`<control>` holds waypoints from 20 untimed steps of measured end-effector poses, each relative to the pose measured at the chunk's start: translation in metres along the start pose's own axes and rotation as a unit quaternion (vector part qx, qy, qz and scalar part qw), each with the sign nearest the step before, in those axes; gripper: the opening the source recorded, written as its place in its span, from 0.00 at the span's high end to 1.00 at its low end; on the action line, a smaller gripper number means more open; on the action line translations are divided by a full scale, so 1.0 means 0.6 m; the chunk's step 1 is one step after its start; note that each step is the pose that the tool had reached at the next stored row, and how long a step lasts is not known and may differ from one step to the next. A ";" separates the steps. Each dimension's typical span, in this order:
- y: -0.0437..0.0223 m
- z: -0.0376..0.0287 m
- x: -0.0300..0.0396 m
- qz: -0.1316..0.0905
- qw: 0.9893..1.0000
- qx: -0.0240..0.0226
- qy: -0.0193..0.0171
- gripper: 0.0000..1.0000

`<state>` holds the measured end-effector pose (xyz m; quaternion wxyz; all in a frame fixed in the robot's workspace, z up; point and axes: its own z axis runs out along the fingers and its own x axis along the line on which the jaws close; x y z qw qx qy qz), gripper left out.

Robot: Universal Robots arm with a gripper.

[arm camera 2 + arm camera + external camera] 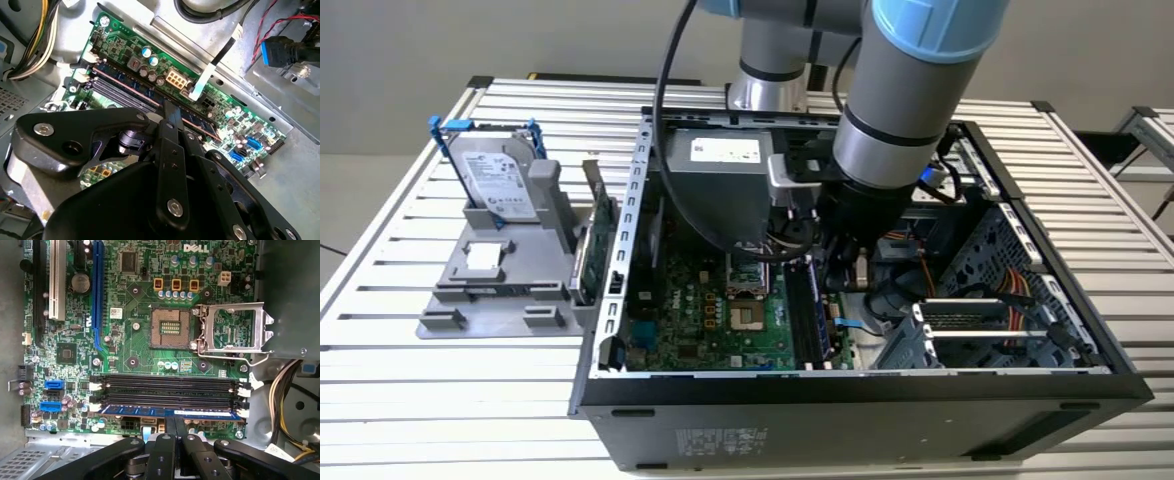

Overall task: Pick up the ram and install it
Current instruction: 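Press down the ram until it locks into place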

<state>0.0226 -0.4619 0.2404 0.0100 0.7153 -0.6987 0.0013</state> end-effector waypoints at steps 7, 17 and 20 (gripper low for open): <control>0.000 0.012 0.000 0.000 1.000 0.000 0.000 1.00; 0.000 0.032 0.000 0.001 1.000 0.000 0.002 1.00; 0.000 0.035 0.000 0.001 1.000 0.000 0.001 1.00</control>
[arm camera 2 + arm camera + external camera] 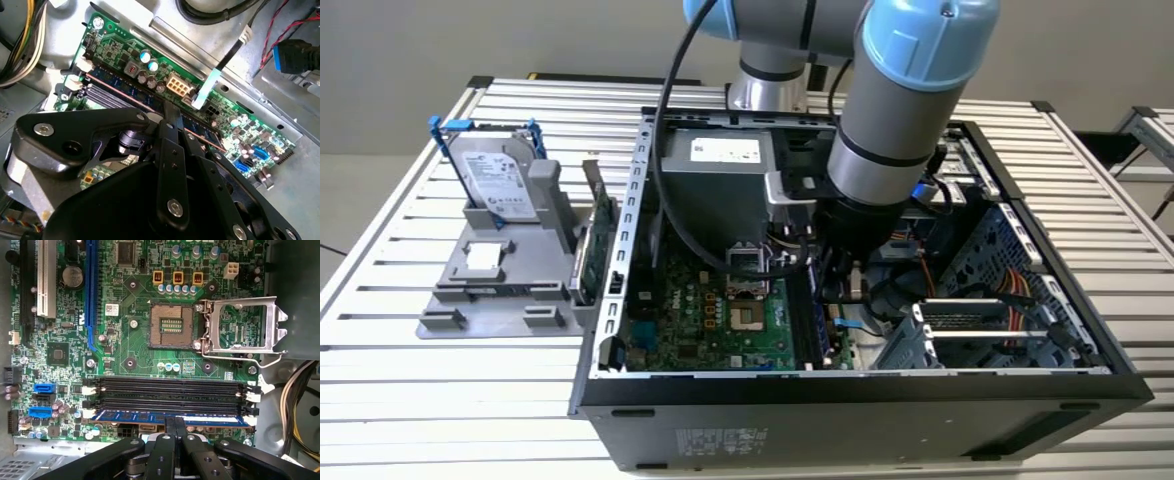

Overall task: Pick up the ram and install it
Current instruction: 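Press down the ram until it locks into place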

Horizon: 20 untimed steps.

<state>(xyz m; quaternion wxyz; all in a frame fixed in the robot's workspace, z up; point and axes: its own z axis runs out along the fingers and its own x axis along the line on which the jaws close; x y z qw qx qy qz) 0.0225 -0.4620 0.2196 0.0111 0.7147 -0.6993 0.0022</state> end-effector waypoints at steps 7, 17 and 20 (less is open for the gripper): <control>0.000 -0.009 0.000 0.000 1.000 0.000 -0.001 1.00; 0.000 -0.030 0.000 0.000 1.000 0.000 0.000 1.00; 0.000 -0.033 0.000 0.000 1.000 0.000 0.000 1.00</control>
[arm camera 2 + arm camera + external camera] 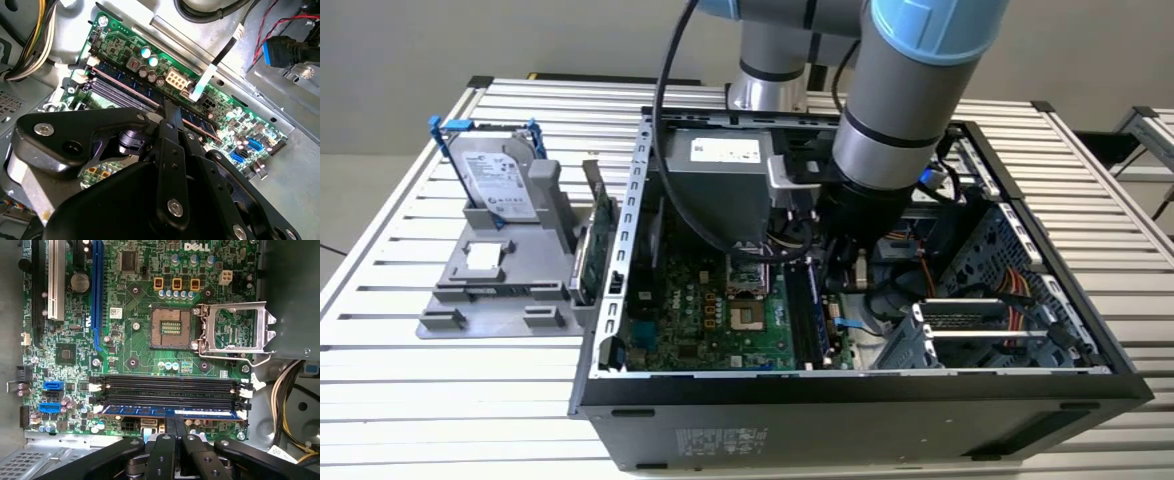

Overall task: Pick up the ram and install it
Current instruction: 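Press down the ram until it locks into place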

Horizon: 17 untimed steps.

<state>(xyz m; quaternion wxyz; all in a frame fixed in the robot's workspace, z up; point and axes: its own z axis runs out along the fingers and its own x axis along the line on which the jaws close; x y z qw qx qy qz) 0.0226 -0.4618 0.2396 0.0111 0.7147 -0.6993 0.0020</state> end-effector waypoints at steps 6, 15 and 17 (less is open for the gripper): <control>0.000 -0.011 0.000 0.000 1.000 0.000 0.000 1.00; 0.000 -0.022 0.000 0.000 1.000 0.000 0.000 1.00; 0.000 -0.026 0.000 0.000 1.000 0.000 0.000 1.00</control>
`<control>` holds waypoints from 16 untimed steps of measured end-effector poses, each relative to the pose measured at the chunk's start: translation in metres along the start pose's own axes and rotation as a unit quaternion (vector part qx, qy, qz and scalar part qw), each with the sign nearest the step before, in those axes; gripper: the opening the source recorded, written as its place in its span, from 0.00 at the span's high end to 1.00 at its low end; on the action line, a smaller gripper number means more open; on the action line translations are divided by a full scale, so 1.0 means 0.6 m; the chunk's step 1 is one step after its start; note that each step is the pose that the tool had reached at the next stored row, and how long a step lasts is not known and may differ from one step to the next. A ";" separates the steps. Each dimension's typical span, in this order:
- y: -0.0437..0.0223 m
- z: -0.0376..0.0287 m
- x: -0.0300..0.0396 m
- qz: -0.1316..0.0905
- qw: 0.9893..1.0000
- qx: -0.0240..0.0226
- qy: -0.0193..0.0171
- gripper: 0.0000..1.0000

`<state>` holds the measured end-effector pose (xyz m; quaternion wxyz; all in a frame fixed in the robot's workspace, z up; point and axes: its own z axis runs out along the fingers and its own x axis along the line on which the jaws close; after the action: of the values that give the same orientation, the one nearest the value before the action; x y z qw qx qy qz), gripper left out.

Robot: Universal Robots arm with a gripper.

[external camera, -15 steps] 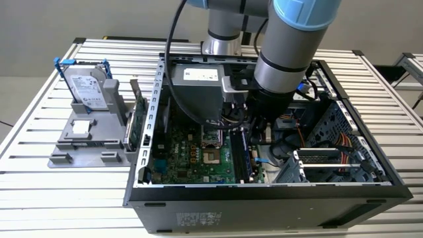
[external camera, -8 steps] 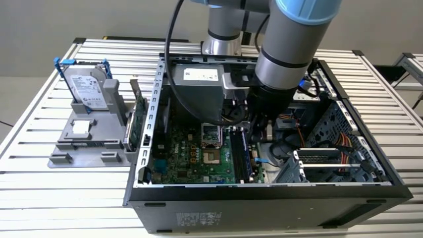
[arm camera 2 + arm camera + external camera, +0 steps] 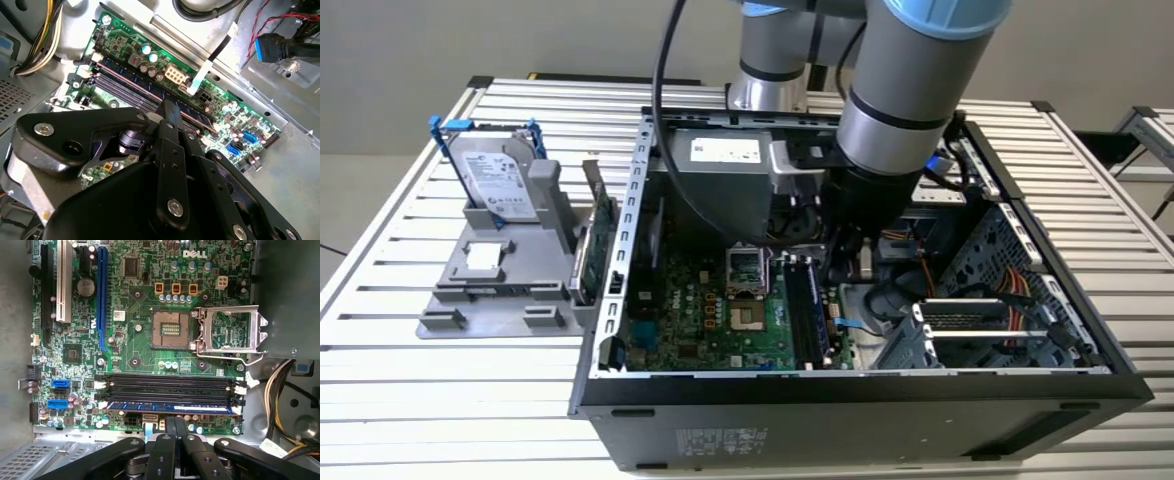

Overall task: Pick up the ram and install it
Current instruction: 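Press down the ram until it locks into place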

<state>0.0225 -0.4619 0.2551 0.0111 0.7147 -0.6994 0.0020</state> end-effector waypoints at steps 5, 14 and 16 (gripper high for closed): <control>0.000 -0.011 0.000 0.000 1.000 0.000 0.000 1.00; 0.000 -0.027 0.000 0.000 1.000 0.000 0.000 1.00; 0.000 -0.027 0.000 0.000 1.000 0.000 0.000 1.00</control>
<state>0.0226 -0.4618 0.2713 0.0112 0.7147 -0.6993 0.0017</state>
